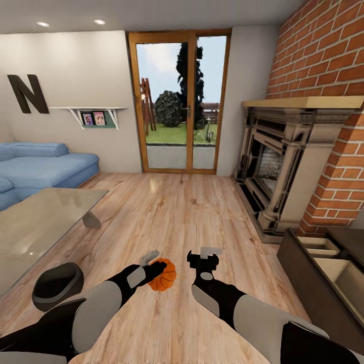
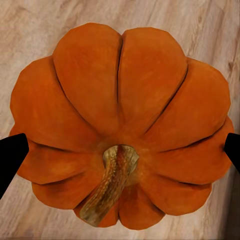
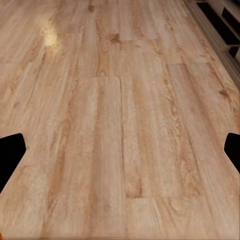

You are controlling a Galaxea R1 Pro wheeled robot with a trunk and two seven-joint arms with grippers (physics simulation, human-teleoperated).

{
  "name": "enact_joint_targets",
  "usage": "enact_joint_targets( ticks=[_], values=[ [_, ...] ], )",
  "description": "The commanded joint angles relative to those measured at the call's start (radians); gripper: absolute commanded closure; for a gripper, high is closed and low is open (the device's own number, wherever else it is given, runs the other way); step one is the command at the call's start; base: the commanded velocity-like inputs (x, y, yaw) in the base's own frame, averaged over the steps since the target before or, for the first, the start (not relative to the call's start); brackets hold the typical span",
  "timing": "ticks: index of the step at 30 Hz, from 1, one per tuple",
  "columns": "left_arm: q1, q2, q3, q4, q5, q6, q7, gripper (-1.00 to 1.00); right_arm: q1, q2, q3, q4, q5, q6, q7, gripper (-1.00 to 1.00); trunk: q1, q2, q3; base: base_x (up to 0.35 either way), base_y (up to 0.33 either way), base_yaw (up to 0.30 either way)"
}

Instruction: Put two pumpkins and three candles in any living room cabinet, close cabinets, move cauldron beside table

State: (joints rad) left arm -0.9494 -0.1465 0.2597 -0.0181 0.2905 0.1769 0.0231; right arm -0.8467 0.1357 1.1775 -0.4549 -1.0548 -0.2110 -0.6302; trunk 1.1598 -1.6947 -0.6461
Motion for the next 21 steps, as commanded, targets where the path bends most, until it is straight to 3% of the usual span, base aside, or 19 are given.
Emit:
enact_joint_targets(
  ticks=[1,15,17,18,19,21],
  values=[
    [0.0,0.0,-0.001,-0.002,0.01,0.006,0.003,1.0,-0.002,-0.001,0.008,-0.001,-0.01,-0.006,-0.005,-1.0,0.0,-0.001,0.001,-0.251,0.0,0.093],
    [0.0,-0.007,-0.002,-0.002,0.003,0.006,0.003,1.0,-0.002,-0.003,0.006,-0.001,-0.012,-0.004,-0.005,-1.0,0.0,-0.001,0.008,-0.318,0.0,0.032],
    [0.0,-0.007,-0.008,-0.002,-0.061,0.004,0.004,1.0,-0.002,-0.009,0.005,0.009,-0.014,-0.003,-0.006,-1.0,0.0,-0.001,0.009,-0.329,0.0,0.0],
    [0.001,-0.006,-0.01,-0.002,-0.117,0.002,0.006,1.0,-0.002,-0.011,0.005,0.023,-0.014,-0.003,-0.006,-1.0,0.0,-0.001,0.009,-0.329,0.0,0.0],
    [0.001,-0.006,-0.012,-0.002,-0.2,0.0,0.008,1.0,-0.001,-0.012,0.005,0.049,-0.015,-0.003,-0.006,-1.0,0.0,-0.001,0.009,-0.329,0.0,0.0],
    [0.001,-0.006,-0.013,-0.002,-0.255,-0.002,0.009,1.0,0.002,-0.011,0.006,0.072,-0.015,-0.002,-0.006,-1.0,0.0,-0.001,0.009,-0.329,0.0,0.0]
  ],
)
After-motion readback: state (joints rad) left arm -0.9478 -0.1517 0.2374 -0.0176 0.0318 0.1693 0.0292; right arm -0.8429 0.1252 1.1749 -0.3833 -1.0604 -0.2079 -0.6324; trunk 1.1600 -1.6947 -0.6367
